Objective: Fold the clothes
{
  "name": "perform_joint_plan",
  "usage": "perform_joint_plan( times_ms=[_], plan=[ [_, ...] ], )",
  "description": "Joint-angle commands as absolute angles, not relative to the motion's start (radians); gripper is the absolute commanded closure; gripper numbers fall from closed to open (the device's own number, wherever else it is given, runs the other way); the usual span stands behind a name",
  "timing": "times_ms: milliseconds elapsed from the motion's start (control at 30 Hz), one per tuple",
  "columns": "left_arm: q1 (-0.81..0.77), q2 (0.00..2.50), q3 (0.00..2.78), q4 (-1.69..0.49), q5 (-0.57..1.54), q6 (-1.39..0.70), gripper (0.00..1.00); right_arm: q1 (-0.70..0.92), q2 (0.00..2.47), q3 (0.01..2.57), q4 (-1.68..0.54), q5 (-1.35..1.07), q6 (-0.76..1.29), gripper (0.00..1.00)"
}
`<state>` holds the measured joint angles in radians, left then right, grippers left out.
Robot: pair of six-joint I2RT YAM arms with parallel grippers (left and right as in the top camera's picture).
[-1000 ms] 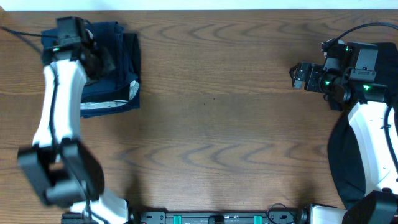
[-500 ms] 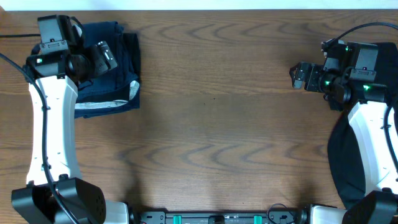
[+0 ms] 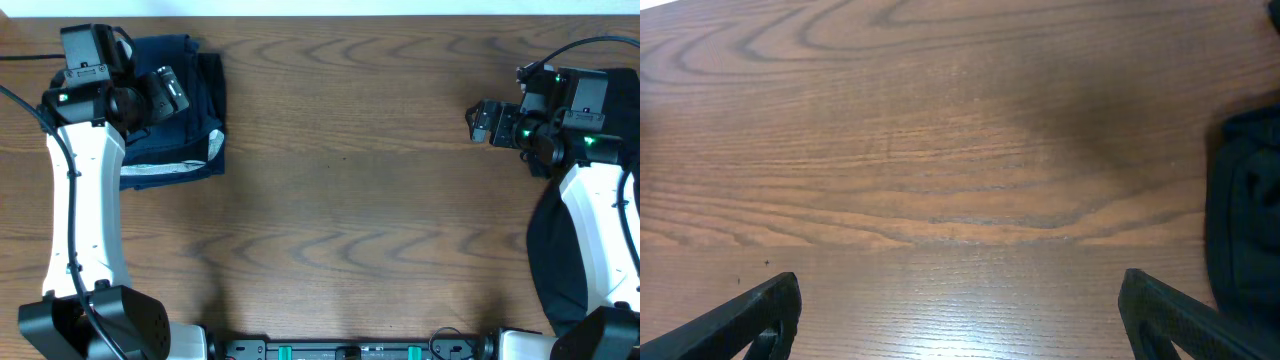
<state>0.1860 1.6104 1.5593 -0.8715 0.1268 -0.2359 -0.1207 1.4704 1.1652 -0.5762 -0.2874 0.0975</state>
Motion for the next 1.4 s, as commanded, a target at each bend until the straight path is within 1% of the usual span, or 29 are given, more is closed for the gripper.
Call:
perform_joint_plan(
  times_ms=[0,533,667,1100,1200,1367],
  plan=[
    [0.189,1.616,1.570,-0.875,0.118,-0.234,0.02,-0.128,1.473,1.164,-0.577,-0.284,0.099,0.01],
    [0.189,1.616,1.570,-0.875,0.118,-0.234,0.02,-0.124,1.474,1.164,-0.577,-0.284,0.100,0.01],
    [0.189,1.616,1.570,-0.875,0.118,-0.234,0.02,-0.123,1.411,1.164,-0.577,-0.284,0.100,0.01],
    [0.189,1.616,1.570,-0.875,0.118,-0.234,0.02,-0.117,0.932,1.164,-0.577,-0.284,0.100,0.01],
    [0.189,1.616,1.570,-0.875,0.118,-0.234,0.02,-0.075,0.820,1.164,-0.577,-0.284,0.100,0.01],
    [0.189,1.616,1.570,-0.875,0.118,-0.234,0.02,0.057,0.629,1.142,-0.576,-0.283,0.091,0.01]
  ],
)
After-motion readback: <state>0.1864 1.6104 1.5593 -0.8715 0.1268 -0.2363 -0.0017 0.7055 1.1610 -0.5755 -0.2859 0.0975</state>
